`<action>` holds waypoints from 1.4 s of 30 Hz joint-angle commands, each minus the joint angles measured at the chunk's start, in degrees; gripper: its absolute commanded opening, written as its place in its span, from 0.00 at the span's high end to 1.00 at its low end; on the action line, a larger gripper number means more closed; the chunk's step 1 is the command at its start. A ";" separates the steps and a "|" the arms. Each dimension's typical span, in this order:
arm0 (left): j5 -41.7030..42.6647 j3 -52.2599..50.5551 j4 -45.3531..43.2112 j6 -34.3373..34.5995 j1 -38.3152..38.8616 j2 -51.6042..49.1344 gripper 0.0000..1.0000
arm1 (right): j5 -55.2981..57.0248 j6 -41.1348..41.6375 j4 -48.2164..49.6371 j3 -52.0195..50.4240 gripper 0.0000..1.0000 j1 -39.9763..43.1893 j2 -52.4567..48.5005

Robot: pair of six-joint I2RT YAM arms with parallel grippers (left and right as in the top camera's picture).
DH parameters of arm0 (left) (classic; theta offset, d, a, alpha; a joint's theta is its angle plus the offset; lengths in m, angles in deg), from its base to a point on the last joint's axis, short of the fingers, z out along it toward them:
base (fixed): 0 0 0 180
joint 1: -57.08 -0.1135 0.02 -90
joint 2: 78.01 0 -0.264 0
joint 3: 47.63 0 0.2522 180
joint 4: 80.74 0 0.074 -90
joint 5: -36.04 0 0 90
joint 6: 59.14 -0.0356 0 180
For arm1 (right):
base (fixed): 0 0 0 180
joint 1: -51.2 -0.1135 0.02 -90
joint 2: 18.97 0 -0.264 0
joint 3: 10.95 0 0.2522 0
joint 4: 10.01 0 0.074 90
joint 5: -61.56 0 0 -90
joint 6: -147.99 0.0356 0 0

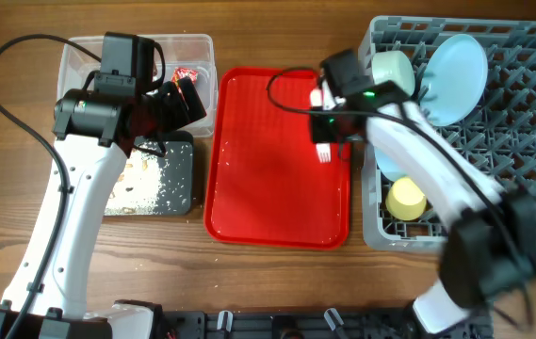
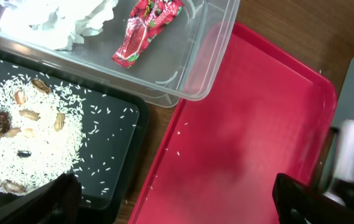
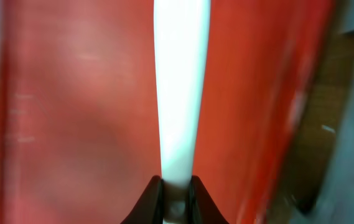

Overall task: Sort waste into correct bins and load items into the dishwasher rack
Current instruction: 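Carry the white fork into the dish rack and release it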

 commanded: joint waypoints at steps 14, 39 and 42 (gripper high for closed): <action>-0.37 0.59 -0.13 -0.07 -0.15 0.74 0.00 | 18.82 38.56 -24.57 -3.04 0.96 33.64 27.41; -0.37 0.59 -0.11 -0.07 -0.15 0.74 0.00 | 18.64 52.13 -15.12 -15.61 0.34 40.39 28.37; -0.37 0.59 -0.11 -0.07 -0.15 0.74 0.00 | 17.79 43.39 -15.26 -12.39 0.31 40.39 30.25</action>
